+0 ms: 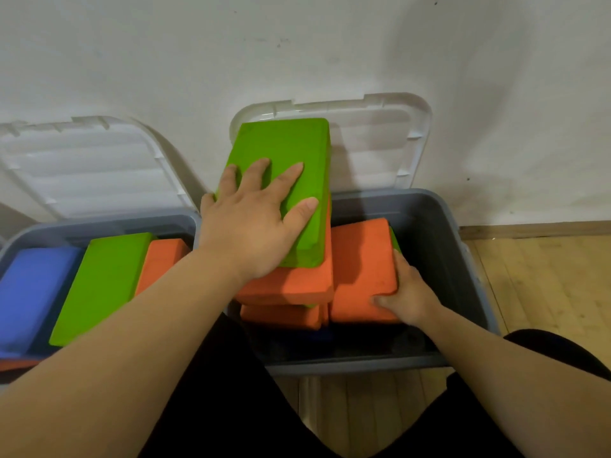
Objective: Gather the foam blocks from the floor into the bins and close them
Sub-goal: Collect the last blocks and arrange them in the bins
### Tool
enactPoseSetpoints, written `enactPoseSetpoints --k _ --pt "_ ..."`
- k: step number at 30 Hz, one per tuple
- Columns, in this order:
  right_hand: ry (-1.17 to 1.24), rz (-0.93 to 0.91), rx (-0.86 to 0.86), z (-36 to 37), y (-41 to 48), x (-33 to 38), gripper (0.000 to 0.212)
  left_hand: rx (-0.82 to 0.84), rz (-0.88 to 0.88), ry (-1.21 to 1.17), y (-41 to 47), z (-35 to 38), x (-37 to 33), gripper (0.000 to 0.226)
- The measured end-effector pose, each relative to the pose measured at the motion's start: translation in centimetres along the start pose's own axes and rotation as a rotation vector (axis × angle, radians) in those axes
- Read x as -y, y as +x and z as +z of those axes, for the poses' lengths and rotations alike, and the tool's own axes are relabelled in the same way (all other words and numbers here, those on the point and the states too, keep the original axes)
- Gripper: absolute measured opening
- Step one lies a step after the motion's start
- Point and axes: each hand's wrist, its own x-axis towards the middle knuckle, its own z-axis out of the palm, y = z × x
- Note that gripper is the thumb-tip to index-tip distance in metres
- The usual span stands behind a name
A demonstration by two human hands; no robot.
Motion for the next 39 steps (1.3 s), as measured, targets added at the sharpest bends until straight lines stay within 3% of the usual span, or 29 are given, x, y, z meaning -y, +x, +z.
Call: enactPoseSetpoints --k 6,15,18,20,24,27,30,33,37,39 --pt "0.182 0.019 0.06 -1.3 -1.3 0.3 0.119 -0.055 0.043 0.039 0.0 0.5 -1.2 0.073" --pt "0.47 0.145 -0.035 -2.4 -0.1 1.3 0.112 -0.048 0.048 0.041 0.3 0.4 -1.5 0.075" --pt "0.225 0.119 -0.043 -3.4 0.0 1.4 0.102 -0.064 0.047 0.043 0.0 0.4 -1.6 0.075" --pt "0.073 0.13 -0.048 -3.4 0.3 0.6 0.112 -0.076 0.049 0.041 -0.1 0.5 -1.4 0.074" --pt "0.213 0.249 0.001 -2.2 0.9 -1.7 0.147 -0.071 0.045 0.041 -0.2 0.3 -1.0 0.075" --pt "0.294 0.244 0.032 -2.1 0.5 -0.9 0.131 -0.069 0.042 0.031 -0.2 0.2 -1.0 0.076" --pt "0.249 0.218 0.024 -2.2 0.5 -0.9 0.136 -0.076 0.043 0.032 0.0 0.2 -1.1 0.077" --pt "0.203 0.161 0.053 -1.3 0.9 -1.6 0.129 -0.094 0.047 0.028 0.0 0.3 -1.2 0.078" --pt "0.02 0.154 0.074 1.0 0.9 -1.4 0.149 -0.105 0.044 0.025 -0.1 0.4 -1.2 0.077" --pt "-0.07 0.154 0.093 0.9 -1.0 0.8 0.148 -0.115 0.047 0.032 -0.1 0.5 -1.4 0.075"
